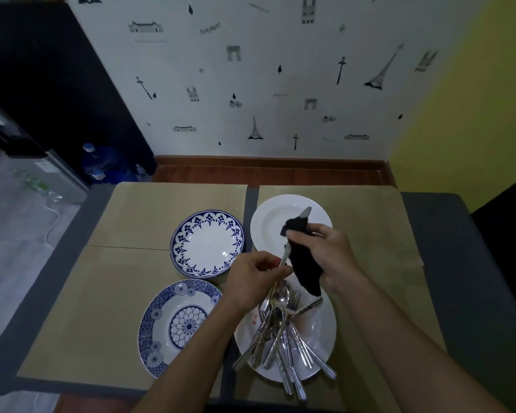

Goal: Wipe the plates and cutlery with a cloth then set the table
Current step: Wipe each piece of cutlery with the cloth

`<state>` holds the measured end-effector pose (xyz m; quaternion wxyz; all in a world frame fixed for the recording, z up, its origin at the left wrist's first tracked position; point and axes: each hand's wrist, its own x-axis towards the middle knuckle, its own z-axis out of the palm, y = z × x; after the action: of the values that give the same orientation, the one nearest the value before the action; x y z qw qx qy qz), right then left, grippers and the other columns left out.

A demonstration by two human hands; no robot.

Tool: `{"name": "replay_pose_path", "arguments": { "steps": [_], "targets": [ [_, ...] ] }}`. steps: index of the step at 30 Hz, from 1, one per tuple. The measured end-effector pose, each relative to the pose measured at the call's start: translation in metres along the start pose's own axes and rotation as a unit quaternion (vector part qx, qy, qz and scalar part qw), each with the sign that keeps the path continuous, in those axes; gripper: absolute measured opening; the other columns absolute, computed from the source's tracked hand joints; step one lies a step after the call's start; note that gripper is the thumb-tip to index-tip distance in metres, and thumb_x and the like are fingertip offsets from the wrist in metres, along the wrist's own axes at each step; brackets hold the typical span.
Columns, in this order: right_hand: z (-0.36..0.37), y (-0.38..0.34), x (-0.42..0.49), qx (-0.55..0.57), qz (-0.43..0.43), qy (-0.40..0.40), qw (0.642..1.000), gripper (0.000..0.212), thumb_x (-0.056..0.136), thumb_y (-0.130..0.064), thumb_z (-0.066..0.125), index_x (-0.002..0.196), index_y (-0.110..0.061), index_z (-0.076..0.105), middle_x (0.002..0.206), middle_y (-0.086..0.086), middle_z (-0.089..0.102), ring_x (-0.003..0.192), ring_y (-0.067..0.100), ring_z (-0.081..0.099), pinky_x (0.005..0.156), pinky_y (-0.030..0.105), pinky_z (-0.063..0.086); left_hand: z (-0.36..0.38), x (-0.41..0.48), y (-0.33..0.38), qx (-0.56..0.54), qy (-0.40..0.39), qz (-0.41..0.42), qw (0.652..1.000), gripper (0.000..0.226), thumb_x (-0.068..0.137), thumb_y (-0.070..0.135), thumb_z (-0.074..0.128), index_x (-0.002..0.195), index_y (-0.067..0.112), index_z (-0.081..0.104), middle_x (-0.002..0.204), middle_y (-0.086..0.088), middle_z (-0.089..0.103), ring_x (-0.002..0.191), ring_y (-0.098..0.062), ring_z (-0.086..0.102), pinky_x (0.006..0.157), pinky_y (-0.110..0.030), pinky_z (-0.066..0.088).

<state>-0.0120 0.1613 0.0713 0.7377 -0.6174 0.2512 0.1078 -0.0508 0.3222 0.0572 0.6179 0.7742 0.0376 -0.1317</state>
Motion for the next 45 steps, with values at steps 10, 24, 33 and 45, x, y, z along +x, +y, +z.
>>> {"name": "replay_pose_path", "arguments": {
  "steps": [10,24,33,45],
  "targets": [
    [0.006,0.006,-0.004,-0.053,-0.014,-0.064,0.996,0.017,0.085,-0.013,0.083,0.100,-0.015,0.078,0.091,0.010,0.080,0.093,0.035,0.076,0.085,0.047,0.064,-0.004,0.004,0.005,-0.043,0.035,0.002,0.998,0.006,0.085,0.006,0.076,0.088,0.000,0.077,0.062,-0.006,0.069,0.045,-0.004,0.055,0.053,-0.019,0.046],
    [0.010,0.005,-0.005,-0.024,-0.041,-0.062,0.997,0.013,0.090,-0.013,0.078,0.102,-0.009,0.078,0.089,0.014,0.079,0.082,0.032,0.075,0.084,0.044,0.063,-0.010,0.009,0.007,-0.073,0.011,-0.003,0.997,0.009,0.087,0.005,0.074,0.094,0.004,0.079,0.065,-0.008,0.070,0.057,-0.017,0.057,0.064,-0.033,0.052],
    [0.002,-0.012,0.011,0.068,-0.059,0.052,0.995,0.007,0.086,-0.017,0.083,0.088,-0.024,0.082,0.094,0.009,0.080,0.096,0.033,0.076,0.091,0.051,0.061,-0.009,0.000,0.002,-0.066,-0.016,-0.042,0.997,0.011,0.085,0.006,0.076,0.095,0.001,0.077,0.063,0.002,0.070,0.055,-0.009,0.060,0.062,-0.024,0.049],
    [0.007,0.004,-0.009,-0.053,-0.031,-0.108,0.992,0.012,0.092,-0.013,0.076,0.102,-0.018,0.080,0.096,0.013,0.080,0.092,0.033,0.075,0.090,0.046,0.060,-0.014,0.001,0.012,-0.075,0.055,-0.045,0.995,0.011,0.092,0.011,0.068,0.088,0.006,0.076,0.071,-0.013,0.071,0.061,-0.017,0.063,0.066,-0.029,0.054]
  ]
}}
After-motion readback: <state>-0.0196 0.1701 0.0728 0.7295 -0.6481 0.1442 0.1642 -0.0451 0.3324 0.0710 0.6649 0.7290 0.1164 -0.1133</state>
